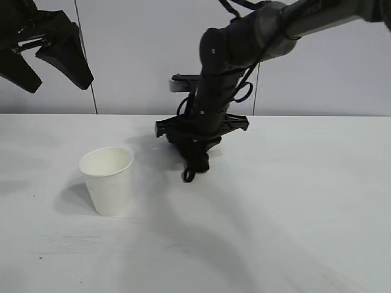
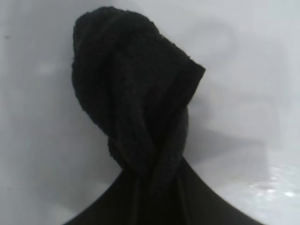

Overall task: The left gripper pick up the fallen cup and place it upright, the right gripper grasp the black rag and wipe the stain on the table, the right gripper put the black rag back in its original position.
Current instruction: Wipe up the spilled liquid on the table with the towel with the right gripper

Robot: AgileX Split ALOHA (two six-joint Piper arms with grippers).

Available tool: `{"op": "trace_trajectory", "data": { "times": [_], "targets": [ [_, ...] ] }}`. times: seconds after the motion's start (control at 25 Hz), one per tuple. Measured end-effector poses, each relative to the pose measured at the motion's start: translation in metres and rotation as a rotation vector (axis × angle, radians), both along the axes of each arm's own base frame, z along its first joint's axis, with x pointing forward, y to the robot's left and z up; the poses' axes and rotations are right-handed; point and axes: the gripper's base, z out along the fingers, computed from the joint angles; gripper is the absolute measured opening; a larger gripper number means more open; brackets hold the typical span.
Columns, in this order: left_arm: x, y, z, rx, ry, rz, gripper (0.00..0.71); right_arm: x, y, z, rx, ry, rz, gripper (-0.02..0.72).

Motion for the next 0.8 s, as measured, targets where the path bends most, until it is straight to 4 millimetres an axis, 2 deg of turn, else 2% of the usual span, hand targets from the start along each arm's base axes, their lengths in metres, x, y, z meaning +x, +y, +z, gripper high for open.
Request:
{"op": "trace_trajectory", "data": {
  "times": [0.16,0.32,0.4,0.64,0.72,0.8],
  "targets": [
    [0.0,0.0,0.0,0.0,0.0,0.0,0.694,-0.011,0.017,-0.001,-0.002,0.012,0.036,0.083],
    [0.0,0.0,0.0,0.0,0.001,0.0,0.694,-0.007,0.01,-0.001,0.015,0.024,0.004,0.083],
    [0.0,0.0,0.0,0.0,0.001,0.0,0.694,0.0,-0.002,-0.001,0.034,0.037,-0.039,0.083],
    [0.0,0.0,0.0,0.0,0.001,0.0,0.694,0.026,-0.062,-0.002,0.007,0.039,-0.155,0.083],
    [0.0,0.0,0.0,0.0,0.001,0.0,0.694,0.028,-0.073,-0.002,-0.011,0.047,-0.164,0.083],
    [0.0,0.0,0.0,0.0,0.001,0.0,0.694,0.028,-0.076,0.0,-0.02,0.05,-0.159,0.083]
  ]
}}
